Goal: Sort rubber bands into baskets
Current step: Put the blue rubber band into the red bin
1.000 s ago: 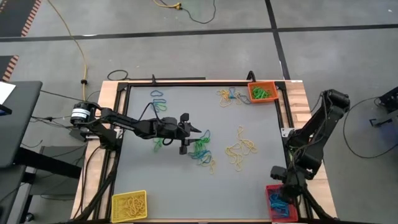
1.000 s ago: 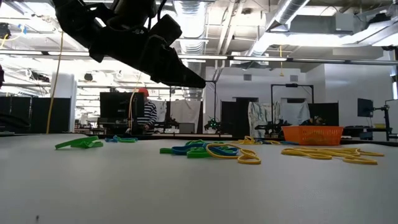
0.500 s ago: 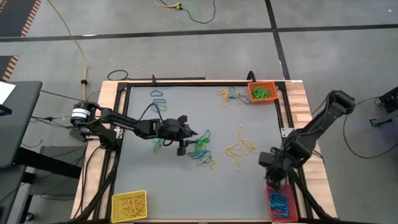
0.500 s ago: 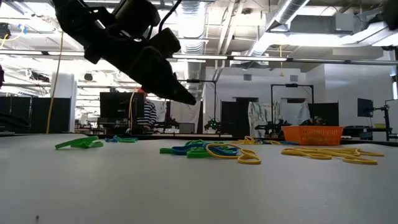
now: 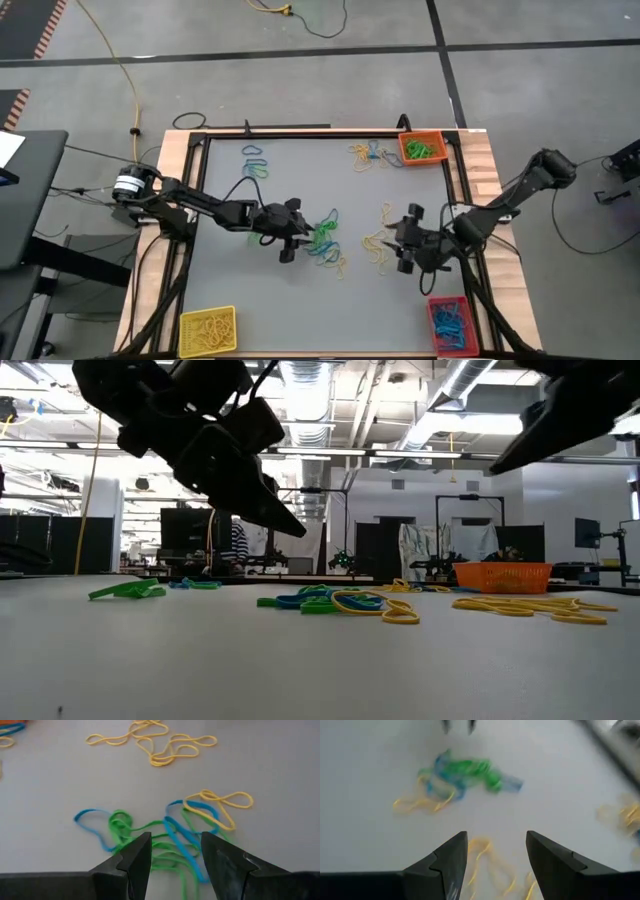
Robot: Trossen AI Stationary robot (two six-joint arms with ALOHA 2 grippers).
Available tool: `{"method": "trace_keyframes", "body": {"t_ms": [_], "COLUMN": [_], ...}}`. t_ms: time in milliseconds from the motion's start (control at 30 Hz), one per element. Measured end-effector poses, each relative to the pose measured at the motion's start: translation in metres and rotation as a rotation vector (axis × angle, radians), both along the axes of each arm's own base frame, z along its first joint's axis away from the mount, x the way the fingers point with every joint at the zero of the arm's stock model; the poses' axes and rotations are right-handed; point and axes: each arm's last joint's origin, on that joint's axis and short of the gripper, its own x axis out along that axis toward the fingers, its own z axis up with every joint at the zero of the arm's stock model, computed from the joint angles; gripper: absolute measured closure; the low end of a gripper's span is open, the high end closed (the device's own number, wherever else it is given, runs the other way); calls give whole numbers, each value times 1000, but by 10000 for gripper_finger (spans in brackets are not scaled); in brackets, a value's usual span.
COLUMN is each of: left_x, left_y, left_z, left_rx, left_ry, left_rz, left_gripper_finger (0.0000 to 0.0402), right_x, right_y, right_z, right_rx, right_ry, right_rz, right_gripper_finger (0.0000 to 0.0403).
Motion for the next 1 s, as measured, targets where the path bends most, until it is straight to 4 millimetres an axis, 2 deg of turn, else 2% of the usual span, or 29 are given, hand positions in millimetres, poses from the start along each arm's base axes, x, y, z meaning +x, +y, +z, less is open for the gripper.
{"method": "trace_keyframes", "body": {"t_ms": [167, 367, 667, 900, 1000], "left_x": [6, 13, 31, 39, 38], "left_y": [-9, -15, -20, -20, -20], "left_z": [-17, -31, -56, -57, -56], "left_rx": [-16, -48, -15, -5, 4], "left_ry": [21, 17, 98, 109, 112], "left_rz": [-15, 11, 46, 69, 63], "left_gripper_finger": [239, 239, 239, 241, 257], "right_x": [9, 8, 11, 11, 12], "right_y": [-13, -21, -19, -19, -19], "right_z": [-14, -28, -24, -23, -23], "right_rx": [-57, -60, -83, -87, -86], "right_ry": [-79, -77, -107, -115, -117], "right_rz": [-18, -45, -15, -9, -9], "right_gripper_finger": [173, 173, 173, 173, 173]}}
